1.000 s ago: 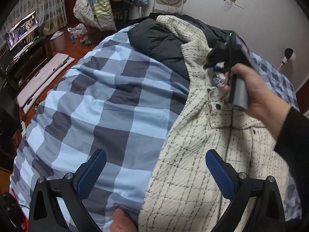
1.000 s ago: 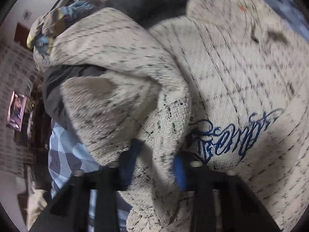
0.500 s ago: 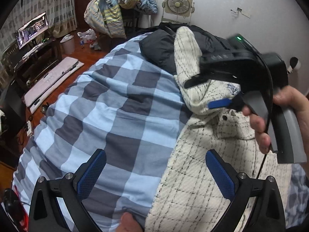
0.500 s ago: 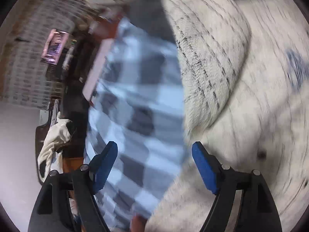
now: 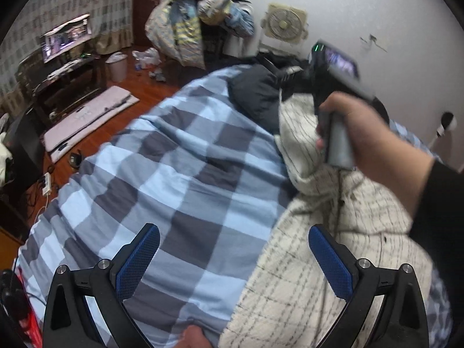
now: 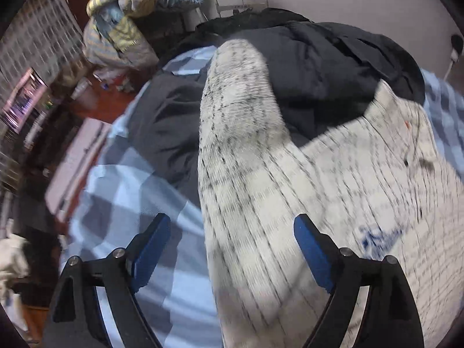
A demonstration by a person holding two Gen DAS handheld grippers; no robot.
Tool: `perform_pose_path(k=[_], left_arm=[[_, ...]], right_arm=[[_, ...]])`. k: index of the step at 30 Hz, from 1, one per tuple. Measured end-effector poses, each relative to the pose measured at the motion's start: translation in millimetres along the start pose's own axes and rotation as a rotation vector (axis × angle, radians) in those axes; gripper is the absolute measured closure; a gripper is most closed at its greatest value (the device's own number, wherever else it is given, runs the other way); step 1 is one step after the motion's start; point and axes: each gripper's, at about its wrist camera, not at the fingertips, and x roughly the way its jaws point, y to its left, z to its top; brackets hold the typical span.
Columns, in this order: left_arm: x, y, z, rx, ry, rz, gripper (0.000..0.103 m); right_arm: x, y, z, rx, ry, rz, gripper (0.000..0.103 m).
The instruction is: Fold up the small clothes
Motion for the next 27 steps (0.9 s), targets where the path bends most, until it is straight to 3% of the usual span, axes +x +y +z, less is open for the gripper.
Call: perform_pose_path(k=[7, 8, 11, 13, 16, 20, 22, 25, 27], left_arm=[[11.0, -0.2, 0.5, -0.004, 0.041, -0.030, 0.000], [11.7, -0.2, 0.6, -0.002, 0.042, -0.035, 0.000], [11.9, 3.0, 1.0, -0.016, 0.042, -0.033, 0.000], [13.6, 8.8, 1.5, -0.038, 0.050, -0.032, 0.000], [14.5, 14.7, 1.3, -0.064, 0.055, -0.027, 0.000], [11.8, 12.2, -0.2, -0.049, 0.045, -0.011, 0.000], [10.7, 10.0, -1.0, -0.036, 0.039, -0.001, 0.000], [8.5, 9.9, -0.6, -0.033, 0.030, 0.003, 0.000], [5.6, 12.3, 0.1, -0.037, 0.016, 0.011, 0.000]], right_arm=[[49.4, 20.2, 2.6, -0.136, 0.060, -0.163, 0.019], [52.8, 22.3, 0.8, -0.164, 0.056, -0.186, 0.023], [54.8, 17.5, -5.0, -0.191, 0.087, -0.230, 0.092], [33.8, 1.0, -0.4, -0.103, 0.075, -0.154, 0.096], [-25.1, -19.1, 11.1, 0.023, -0.011, 0.014, 0.096], [-154.7, -38.9, 6.9, 0.037, -0.250, 0.374, 0.097], [-207.9, -60.3, -6.5, 0.082, -0.316, 0.474, 0.097], [-255.9, -106.7, -32.9, 0.213, -0.369, 0.555, 0.096], [-276.2, -149.8, -67.9, 0.290, -0.398, 0.534, 0.090]])
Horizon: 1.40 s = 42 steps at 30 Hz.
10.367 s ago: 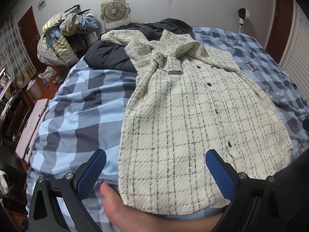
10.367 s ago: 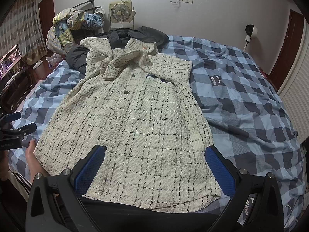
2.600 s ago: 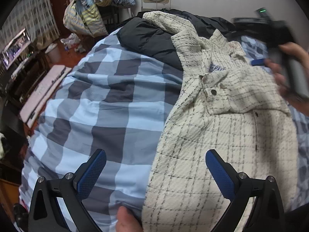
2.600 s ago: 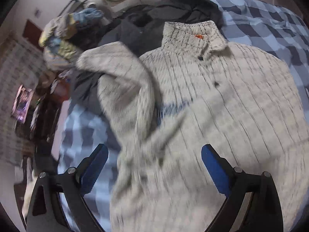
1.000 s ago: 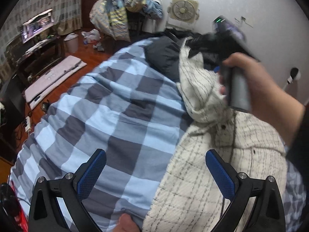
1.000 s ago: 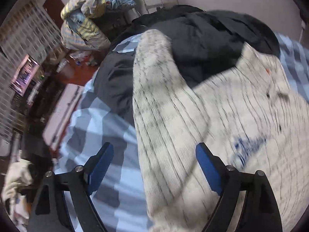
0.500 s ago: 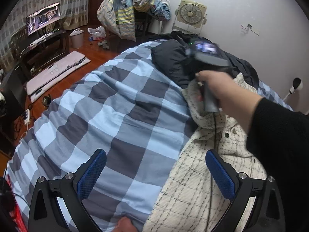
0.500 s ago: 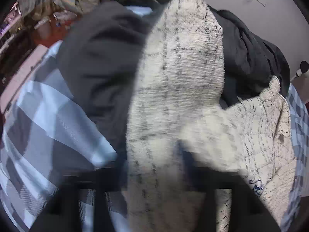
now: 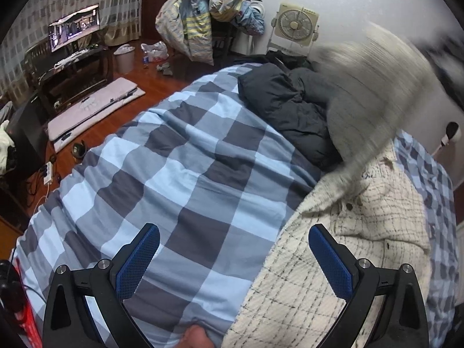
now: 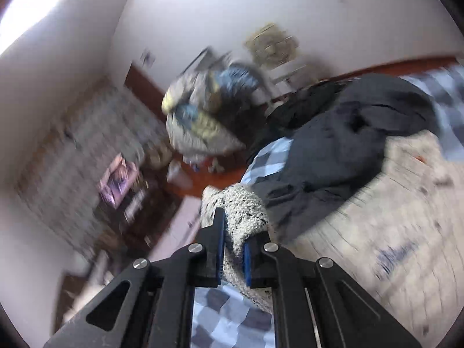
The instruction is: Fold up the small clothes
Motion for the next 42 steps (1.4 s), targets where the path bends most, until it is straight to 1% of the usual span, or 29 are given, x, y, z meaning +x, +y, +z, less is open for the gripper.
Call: perform_pose_path(k=[1, 2, 3, 4, 5, 7, 9, 10, 12, 14, 15, 18, 20, 22, 24, 25, 27, 28, 29, 30, 31, 32, 34, 35, 36, 38, 40, 41, 42], left_arm=[[-0.4, 1.0, 0.2, -0.002, -0.003, 0.005, 0.000], [0.0, 1.7, 0.2, -0.002, -0.002, 0.007, 0.000], [1.1, 1.5, -0.3, 0.002, 0.005, 0.007, 0.000], [2.6, 0.3, -1.0, 0.007, 0.014, 0.008, 0.000], [3.6, -1.3, -2.3, 0.015, 0.021, 0.008, 0.000], [3.7, -5.8, -4.6, 0.037, 0.022, 0.013, 0.000], [2.8, -11.0, -6.5, 0.063, 0.012, 0.021, 0.000], [2.7, -13.2, -7.4, 0.073, 0.010, 0.026, 0.000], [4.5, -16.4, -9.1, 0.089, 0.014, 0.033, 0.000], [7.9, -19.9, -11.1, 0.106, 0.024, 0.041, 0.000], [9.6, -21.8, -12.3, 0.115, 0.030, 0.047, 0.000], [12.7, -26.0, -15.4, 0.140, 0.034, 0.067, 0.000], [14.7, -27.7, -17.0, 0.152, 0.037, 0.078, 0.000], [16.8, -28.0, -18.0, 0.157, 0.043, 0.085, 0.000], [19.7, -27.1, -18.1, 0.153, 0.053, 0.085, 0.000], [20.9, -26.5, -17.5, 0.148, 0.059, 0.082, 0.000], [22.3, -25.6, -16.4, 0.139, 0.065, 0.073, 0.000], [22.5, -25.7, -16.0, 0.137, 0.066, 0.070, 0.000], [22.4, -26.1, -16.3, 0.137, 0.067, 0.066, 0.000], [22.5, -26.3, -16.9, 0.140, 0.069, 0.065, 0.000], [22.6, -26.4, -17.4, 0.142, 0.070, 0.064, 0.000], [22.4, -26.5, -18.0, 0.145, 0.071, 0.063, 0.000], [22.2, -26.1, -17.9, 0.141, 0.071, 0.064, 0.000], [21.7, -26.0, -18.2, 0.136, 0.069, 0.065, 0.000], [21.1, -25.5, -18.1, 0.133, 0.066, 0.068, 0.000], [20.5, -24.6, -17.9, 0.133, 0.062, 0.078, 0.000], [20.7, -23.7, -18.1, 0.133, 0.066, 0.078, 0.000], [20.2, -23.4, -18.2, 0.132, 0.065, 0.077, 0.000], [19.2, -23.0, -17.7, 0.132, 0.062, 0.079, 0.000]], right_arm=[[-17.3, -18.9, -7.0, 0.026, -0.012, -0.033, 0.085], [-34.9, -40.9, -14.4, 0.057, -0.009, -0.070, 0.063], [-55.6, -73.1, -26.0, 0.087, 0.028, -0.139, 0.033], [-59.0, -96.7, -33.0, 0.104, 0.065, -0.197, 0.023], [-65.6, -121.9, -41.7, 0.123, 0.103, -0.282, 0.021], [-92.4, -174.6, -73.0, 0.147, 0.156, -0.506, 0.021], [-117.5, -212.1, -105.1, 0.152, 0.220, -0.708, 0.021], [-129.7, -226.5, -119.6, 0.146, 0.249, -0.748, 0.021], [-146.4, -240.1, -131.3, 0.154, 0.283, -0.764, 0.021], [-145.3, -241.6, -131.2, 0.159, 0.263, -0.749, 0.021], [-140.9, -238.2, -122.6, 0.148, 0.247, -0.728, 0.021], [-97.0, -220.5, -93.8, 0.069, 0.239, -0.701, 0.021], [-58.4, -216.6, -71.4, -0.020, 0.283, -0.692, 0.021], [-34.0, -229.6, -65.0, -0.067, 0.328, -0.724, 0.021], [-21.9, -253.7, -72.0, -0.057, 0.348, -0.781, 0.021], [-14.1, -262.9, -76.2, -0.040, 0.378, -0.782, 0.021], [-7.0, -274.3, -88.6, -0.013, 0.444, -0.768, 0.021], [-4.5, -277.2, -95.5, -0.001, 0.458, -0.745, 0.021], [-4.2, -275.9, -99.8, 0.004, 0.453, -0.703, 0.027], [-8.5, -269.3, -102.5, 0.013, 0.419, -0.604, 0.056], [-13.1, -263.1, -101.7, 0.025, 0.389, -0.564, 0.073], [-18.2, -255.1, -98.8, 0.042, 0.351, -0.555, 0.094], [-30.6, -224.7, -92.9, 0.062, 0.223, -0.516, 0.094], [-30.8, -205.5, -94.3, 0.042, 0.192, -0.479, 0.094], [-25.2, -181.7, -98.2, 0.004, 0.195, -0.439, 0.094], [-7.0, -132.9, -119.0, -0.072, 0.270, -0.314, 0.094], [15.1, -91.7, -155.8, -0.109, 0.433, -0.137, 0.085], [24.3, -81.3, -173.8, -0.089, 0.523, -0.052, 0.071], [32.4, -76.4, -192.6, -0.033, 0.624, 0.026, 0.053]])
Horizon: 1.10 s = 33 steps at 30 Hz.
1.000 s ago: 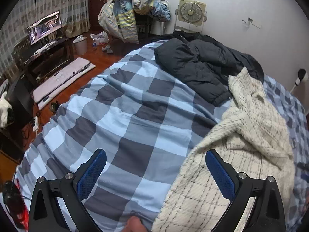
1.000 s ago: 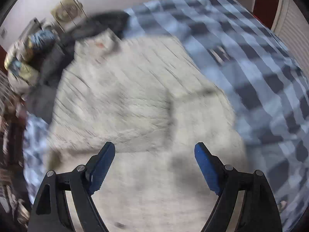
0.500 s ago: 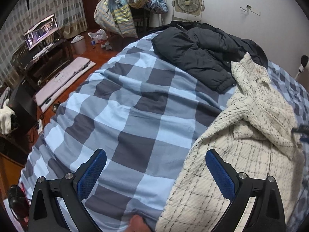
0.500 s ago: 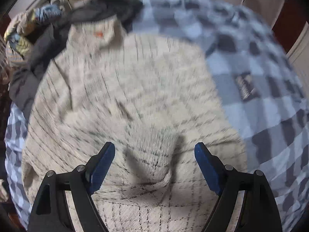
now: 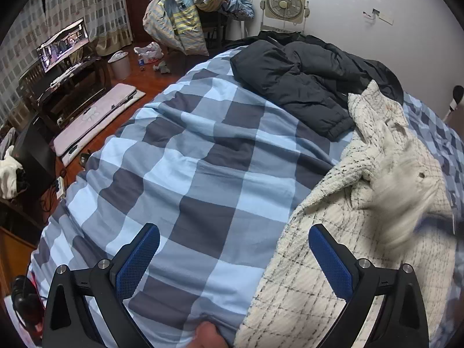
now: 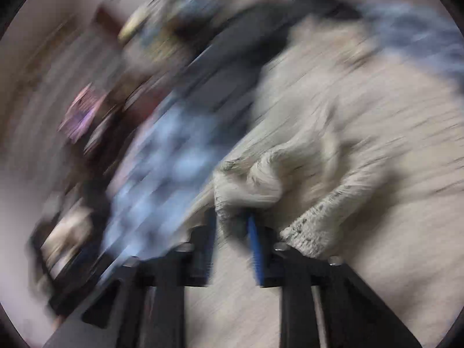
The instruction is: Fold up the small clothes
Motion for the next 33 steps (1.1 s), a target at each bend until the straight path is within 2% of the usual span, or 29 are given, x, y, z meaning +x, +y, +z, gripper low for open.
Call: perform_pose_path(k=[1, 2, 3, 4, 5, 6, 7, 9, 10, 11, 12, 16, 18, 20, 21, 22, 23, 25, 26, 29, 30, 31, 33], left_arm=[[-1.1, 0.3, -0.2, 0.001, -0.004, 0.001, 0.000], [-2.3, 0.7, -0.3, 0.001, -0.009, 0.002, 0.000], [-3.2, 1.2, 0.1, 0.000, -0.012, 0.001, 0.000], [-3.5, 1.2, 0.8, -0.001, -0.013, -0.001, 0.000], [-3.8, 1.5, 1.2, -0.003, -0.012, -0.006, 0.000], [-4.1, 1.7, 1.9, -0.005, -0.013, -0.011, 0.000], [-4.6, 1.3, 2.2, -0.005, -0.015, -0.012, 0.000], [-4.7, 0.7, 2.6, -0.003, -0.017, -0.012, 0.000], [-4.4, 0.7, 2.6, -0.003, -0.016, -0.013, 0.000], [-4.4, 0.6, 2.6, -0.004, -0.016, -0.012, 0.000], [-4.4, 0.6, 2.6, -0.004, -0.015, -0.011, 0.000], [-3.1, 1.1, 2.6, -0.007, -0.011, -0.007, 0.000], [-1.9, 1.7, 2.1, -0.007, -0.008, -0.007, 0.000], [-0.9, 2.4, 2.3, -0.010, -0.003, -0.014, 0.000], [-1.0, 2.7, 2.4, -0.011, -0.003, -0.017, 0.000], [-1.4, 2.8, 2.5, -0.011, -0.004, -0.018, 0.000], [-1.6, 3.2, 2.5, -0.011, -0.005, -0.018, 0.000], [-2.0, 3.5, 2.8, -0.014, -0.004, -0.026, 0.000], [-2.5, 3.5, 3.2, -0.015, -0.005, -0.030, 0.000], [-6.1, 4.1, 4.9, -0.025, -0.013, -0.043, 0.000], [-7.8, 5.3, 5.7, -0.031, -0.021, -0.044, 0.000], [-9.7, 6.8, 6.4, -0.036, -0.029, -0.041, 0.000], [-13.2, 11.7, 7.7, -0.056, -0.048, -0.028, 0.000]], right_arm=[[12.8, -1.6, -11.5, 0.066, 0.075, 0.077, 0.049], [16.4, -5.0, -20.9, 0.124, 0.102, 0.123, 0.049], [12.6, -9.4, -31.3, 0.168, 0.094, 0.159, 0.049], [5.7, -12.1, -33.9, 0.172, 0.073, 0.150, 0.048], [-5.9, -16.1, -34.4, 0.164, 0.034, 0.107, 0.042], [-18.5, -22.7, -31.9, 0.156, -0.019, 0.031, 0.026], [-27.3, -30.1, -27.0, 0.156, -0.064, -0.053, 0.019], [-46.2, -37.2, -18.3, 0.154, -0.174, -0.290, 0.016], [-48.5, -38.0, -10.5, 0.139, -0.198, -0.381, 0.016], [-47.4, -36.7, -3.0, 0.127, -0.201, -0.426, 0.016], [-42.4, -32.8, 9.4, 0.107, -0.196, -0.449, 0.016], [-7.9, -12.1, 51.8, 0.046, -0.183, -0.430, 0.016], [12.1, -6.6, 61.5, 0.017, -0.177, -0.434, 0.016], [37.5, -3.1, 65.2, -0.030, -0.118, -0.458, 0.016], [51.9, -4.4, 64.4, -0.049, -0.087, -0.496, 0.016], [65.5, -7.0, 61.3, -0.064, -0.053, -0.570, 0.016], [75.8, -10.9, 62.3, -0.072, -0.033, -0.629, 0.018], [72.5, -16.0, 60.5, -0.062, -0.060, -0.666, 0.065], [66.4, -17.8, 61.1, -0.037, -0.068, -0.641, 0.089], [12.8, -15.9, 64.2, 0.118, -0.225, -0.455, 0.092], [-3.0, -9.9, 67.8, 0.146, -0.263, -0.421, 0.092], [-23.3, 4.1, 74.0, 0.167, -0.311, -0.384, 0.092], [-49.1, 41.8, 89.0, 0.129, -0.386, -0.338, 0.092]])
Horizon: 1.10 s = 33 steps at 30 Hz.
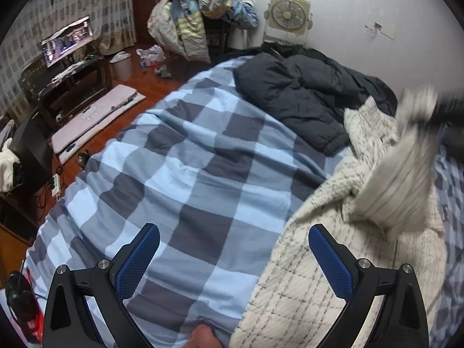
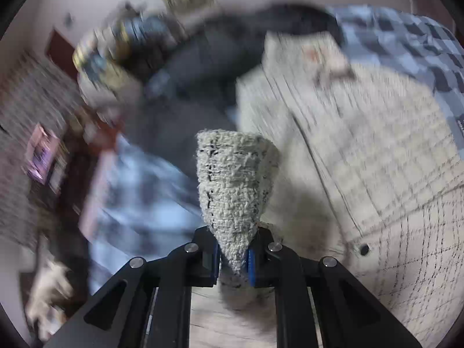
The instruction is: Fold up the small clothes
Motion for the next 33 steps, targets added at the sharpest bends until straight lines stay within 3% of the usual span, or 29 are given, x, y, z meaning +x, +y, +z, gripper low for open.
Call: perform_pose_path(k=[4, 8, 11, 15, 19, 23, 27, 30, 32, 33], left_arm=[[-2.8, 13.5, 3.4, -0.052, -0.023, 0.032, 0.000], [1.0, 14.7, 3.0, -0.053, -0.008, 0.030, 0.000], [1.8, 10.1, 1.5, -0.032, -0.003, 0.020, 0.000], [-1.0, 8.9, 1.8, -0.029, -0.012, 0.012, 0.000], [1.3, 11.2, 1.0, -0.034, 0.002, 0.005, 0.000], [-0.1, 7.0, 0.4, -0.019, -0.003, 0.003, 0.000], [0.2, 4.3, -0.7, -0.005, -0.005, 0.008, 0.000], [1.3, 1.9, -1.5, 0.005, 0.000, 0.012, 0.000], [1.8, -0.4, -2.3, 0.017, 0.000, 0.021, 0.000], [2.3, -1.9, -2.9, 0.025, 0.001, 0.025, 0.000]], right_arm=[[-43.8, 106.7, 44.8, -0.153, -0.050, 0.105, 0.093], [-82.3, 190.5, 64.5, -0.291, -0.153, 0.182, 0.093], [-103.5, 221.4, 75.6, -0.311, -0.217, 0.203, 0.093], [-116.3, 222.1, 89.4, -0.221, -0.260, 0.296, 0.093], [-108.3, 193.9, 93.6, -0.163, -0.341, 0.305, 0.093], [-106.8, 139.7, 97.3, -0.071, -0.422, 0.237, 0.093], [-114.2, 44.1, 85.1, 0.062, -0.530, 0.058, 0.093], [-112.7, -40.7, 73.8, 0.249, -0.590, -0.053, 0.093], [-100.4, -108.7, 69.3, 0.367, -0.590, -0.143, 0.093], [-88.6, -141.3, 66.3, 0.400, -0.567, -0.205, 0.086]])
